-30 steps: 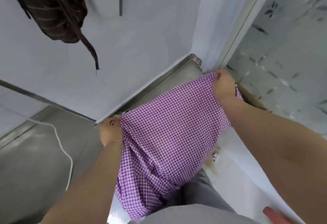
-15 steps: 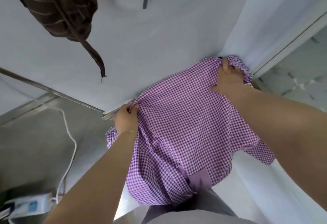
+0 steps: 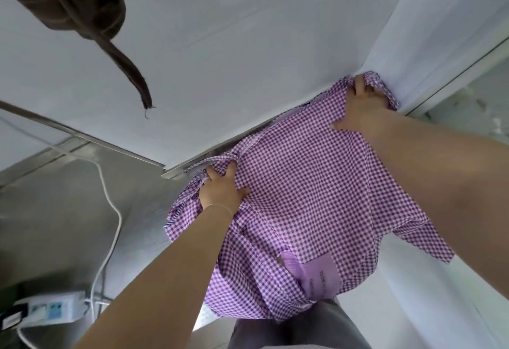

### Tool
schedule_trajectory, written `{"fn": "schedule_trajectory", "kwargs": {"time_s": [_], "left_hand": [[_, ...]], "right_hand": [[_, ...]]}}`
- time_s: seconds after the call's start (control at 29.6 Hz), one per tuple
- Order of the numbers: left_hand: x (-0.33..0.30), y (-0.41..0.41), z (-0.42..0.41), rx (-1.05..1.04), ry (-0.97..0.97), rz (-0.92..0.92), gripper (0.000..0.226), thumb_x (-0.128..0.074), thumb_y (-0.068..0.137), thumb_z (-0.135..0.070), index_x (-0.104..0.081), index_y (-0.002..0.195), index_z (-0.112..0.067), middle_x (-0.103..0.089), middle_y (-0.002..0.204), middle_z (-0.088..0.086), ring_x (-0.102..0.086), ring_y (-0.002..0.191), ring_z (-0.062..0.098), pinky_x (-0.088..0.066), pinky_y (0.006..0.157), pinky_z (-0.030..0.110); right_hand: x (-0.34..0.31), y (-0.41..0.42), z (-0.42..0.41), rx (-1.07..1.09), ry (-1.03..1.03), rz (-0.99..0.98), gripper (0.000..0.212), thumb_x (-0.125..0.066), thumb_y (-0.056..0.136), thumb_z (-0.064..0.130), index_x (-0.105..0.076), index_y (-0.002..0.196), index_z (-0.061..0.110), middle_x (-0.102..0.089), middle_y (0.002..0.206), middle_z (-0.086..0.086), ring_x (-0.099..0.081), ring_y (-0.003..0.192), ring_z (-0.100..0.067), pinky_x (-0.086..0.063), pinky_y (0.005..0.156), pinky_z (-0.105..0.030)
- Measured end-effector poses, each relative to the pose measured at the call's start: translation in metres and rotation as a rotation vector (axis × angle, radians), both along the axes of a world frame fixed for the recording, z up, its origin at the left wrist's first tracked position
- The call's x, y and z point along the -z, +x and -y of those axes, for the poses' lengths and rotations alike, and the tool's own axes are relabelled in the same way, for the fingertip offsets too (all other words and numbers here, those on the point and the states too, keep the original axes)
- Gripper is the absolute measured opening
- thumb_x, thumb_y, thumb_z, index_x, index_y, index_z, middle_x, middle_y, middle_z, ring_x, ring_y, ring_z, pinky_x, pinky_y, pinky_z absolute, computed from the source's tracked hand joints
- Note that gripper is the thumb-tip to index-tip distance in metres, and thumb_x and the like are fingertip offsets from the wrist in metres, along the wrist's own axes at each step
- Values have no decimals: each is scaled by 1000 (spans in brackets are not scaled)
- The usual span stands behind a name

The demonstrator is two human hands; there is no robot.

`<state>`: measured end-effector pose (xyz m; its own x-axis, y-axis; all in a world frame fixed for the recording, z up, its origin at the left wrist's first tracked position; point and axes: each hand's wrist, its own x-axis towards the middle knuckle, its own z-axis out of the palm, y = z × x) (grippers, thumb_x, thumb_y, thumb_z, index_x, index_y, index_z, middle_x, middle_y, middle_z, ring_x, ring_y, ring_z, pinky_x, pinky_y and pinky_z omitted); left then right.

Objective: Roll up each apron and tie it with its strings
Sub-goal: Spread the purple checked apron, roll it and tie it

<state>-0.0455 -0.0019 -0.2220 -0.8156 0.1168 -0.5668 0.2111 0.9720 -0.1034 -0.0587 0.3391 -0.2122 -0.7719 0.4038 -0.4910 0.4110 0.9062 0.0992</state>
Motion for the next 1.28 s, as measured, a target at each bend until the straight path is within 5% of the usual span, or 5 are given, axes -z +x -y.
{"fn": "schedule_trajectory", "kwargs": {"time_s": [0.34,0.64,0.81,1.15,1.28], "left_hand": [[4,-6,-1,88,-64,6,73,-52,87,-62,-17,143,-30,-21,150,30,-49,121,43,-50,85,42],[-4,-6,47,12,343,-121,82,-65,86,-43,-15,150,-33,-22,151,14,-41,129,39,-32,107,54],[-5,1,106,-276,697,-312,72,-63,87,-15,-25,147,-27,-20,148,10,-56,104,40,-49,91,53],[0,28,116,-532,616,18,74,-64,85,-51,-37,140,-9,-50,139,11,-52,123,33,-45,102,47],[-17,32,125,-654,936,-43,25,-62,91,-36,-61,93,-11,-69,93,8,-64,83,26,-54,79,39]], "right_hand": [[-8,46,145,41,-149,-222,70,-59,87,26,-24,146,19,-7,156,-10,-21,138,-43,-40,101,-58],[23,78,214,195,-310,157,93,-68,87,26,-1,151,32,12,158,-5,4,141,-48,-32,105,-65],[24,73,217,223,-300,180,94,-68,87,23,0,152,31,13,157,-5,7,141,-49,-31,105,-67],[32,71,219,208,-274,193,101,-73,81,34,0,150,33,11,156,-4,5,140,-50,-23,110,-64],[31,70,220,204,-253,208,104,-74,80,37,2,151,33,11,157,-5,4,140,-50,-23,111,-64]]}}
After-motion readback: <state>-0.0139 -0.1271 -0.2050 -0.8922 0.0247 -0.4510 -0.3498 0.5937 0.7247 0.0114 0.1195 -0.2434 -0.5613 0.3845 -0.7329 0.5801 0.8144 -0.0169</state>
